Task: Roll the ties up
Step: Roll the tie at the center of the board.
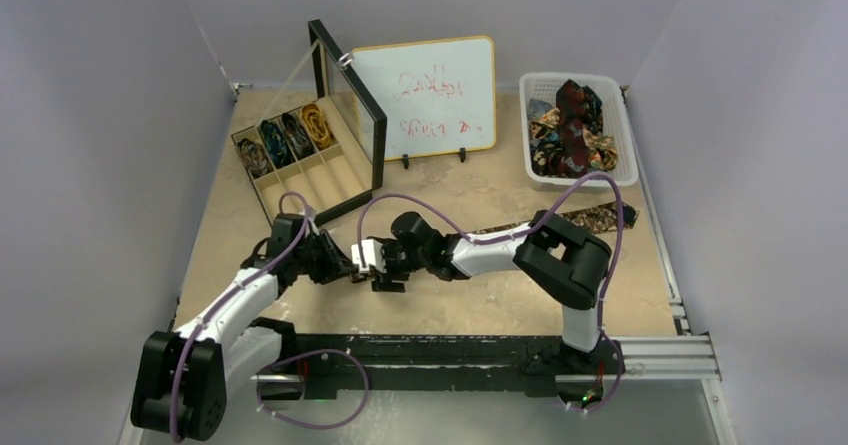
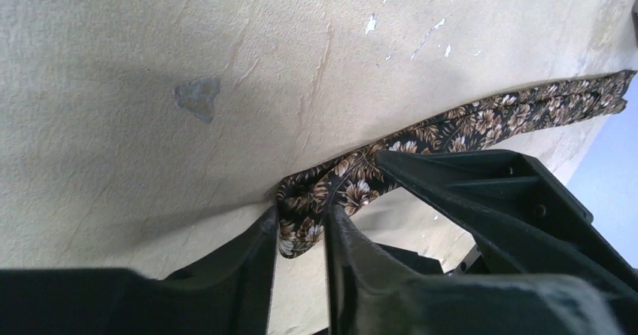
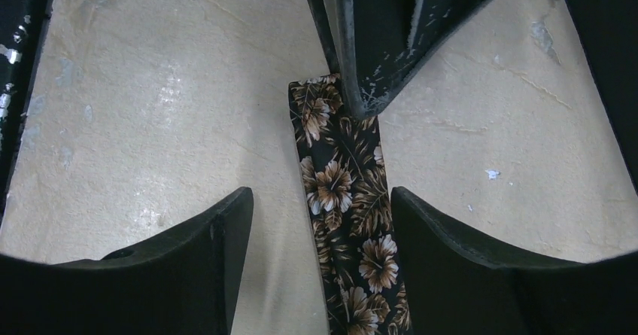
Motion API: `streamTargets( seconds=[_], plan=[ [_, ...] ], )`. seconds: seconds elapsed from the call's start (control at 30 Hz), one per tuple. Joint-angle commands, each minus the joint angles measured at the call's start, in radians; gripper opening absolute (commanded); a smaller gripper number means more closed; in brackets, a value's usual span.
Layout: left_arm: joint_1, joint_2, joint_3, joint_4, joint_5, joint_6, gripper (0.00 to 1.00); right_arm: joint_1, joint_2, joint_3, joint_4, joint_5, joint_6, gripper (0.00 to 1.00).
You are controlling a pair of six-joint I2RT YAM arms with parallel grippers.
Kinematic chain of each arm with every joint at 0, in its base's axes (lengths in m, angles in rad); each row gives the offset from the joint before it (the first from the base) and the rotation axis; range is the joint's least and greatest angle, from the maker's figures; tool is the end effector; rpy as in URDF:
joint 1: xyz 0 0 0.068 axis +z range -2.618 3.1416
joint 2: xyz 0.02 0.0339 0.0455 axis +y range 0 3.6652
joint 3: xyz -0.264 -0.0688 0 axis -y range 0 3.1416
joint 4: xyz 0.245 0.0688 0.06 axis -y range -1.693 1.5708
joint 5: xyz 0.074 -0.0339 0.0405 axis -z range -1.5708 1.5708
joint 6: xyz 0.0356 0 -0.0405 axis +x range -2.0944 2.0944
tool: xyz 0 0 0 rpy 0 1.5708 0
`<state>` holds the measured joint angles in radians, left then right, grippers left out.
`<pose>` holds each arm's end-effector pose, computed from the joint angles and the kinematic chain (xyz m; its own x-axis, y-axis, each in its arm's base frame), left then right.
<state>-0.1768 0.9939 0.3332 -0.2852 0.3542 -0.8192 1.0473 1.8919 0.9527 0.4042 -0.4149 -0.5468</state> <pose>0.1643 -0.0419 0.1447 -0.8116 -0.5511 -0.1939 -0.3343 0.7103 -0.6195 0.1816 0.3433 0.1474 0.2845 -0.4589 -0.8417 -0.9576 -0.0953 -0.2718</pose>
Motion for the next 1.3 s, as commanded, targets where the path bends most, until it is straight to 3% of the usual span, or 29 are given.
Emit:
streamTargets(
  seconds=[0.0, 0.27, 0.33, 0.57, 0.67, 0.83, 1.07, 1.27],
  plan=[
    [0.007, -0.047, 0.050, -0.048, -0.032, -0.006, 0.31, 0.000, 0.011, 0.025, -0.041, -0.030, -0.011, 0.70],
    [0.007, -0.110, 0.035, -0.097, -0.046, -0.066, 0.77, -0.022, -0.034, -0.002, 0.013, -0.040, 0.049, 0.69],
    [0.007, -0.131, 0.025, -0.106, -0.055, -0.078, 0.79, -0.026, -0.076, -0.045, 0.078, -0.024, 0.093, 0.70],
    [0.007, -0.282, -0.046, -0.060, -0.029, -0.106, 0.86, -0.028, -0.355, -0.354, 0.443, 0.102, 0.320, 0.89],
    [0.007, -0.304, -0.064, -0.067, -0.027, -0.099, 0.86, -0.031, -0.376, -0.348, 0.345, 0.058, 0.253, 0.88],
    [0.007, -0.328, -0.075, -0.067, -0.026, -0.089, 0.86, -0.052, -0.261, -0.208, 0.111, -0.087, 0.122, 0.81],
    [0.007, -0.407, -0.092, -0.056, -0.010, -0.071, 0.86, -0.093, -0.143, -0.094, 0.060, -0.117, 0.084, 0.77],
    [0.007, -0.382, -0.087, -0.061, 0.018, -0.071, 0.85, -0.120, -0.077, -0.037, 0.016, -0.147, 0.062, 0.73]
  ],
)
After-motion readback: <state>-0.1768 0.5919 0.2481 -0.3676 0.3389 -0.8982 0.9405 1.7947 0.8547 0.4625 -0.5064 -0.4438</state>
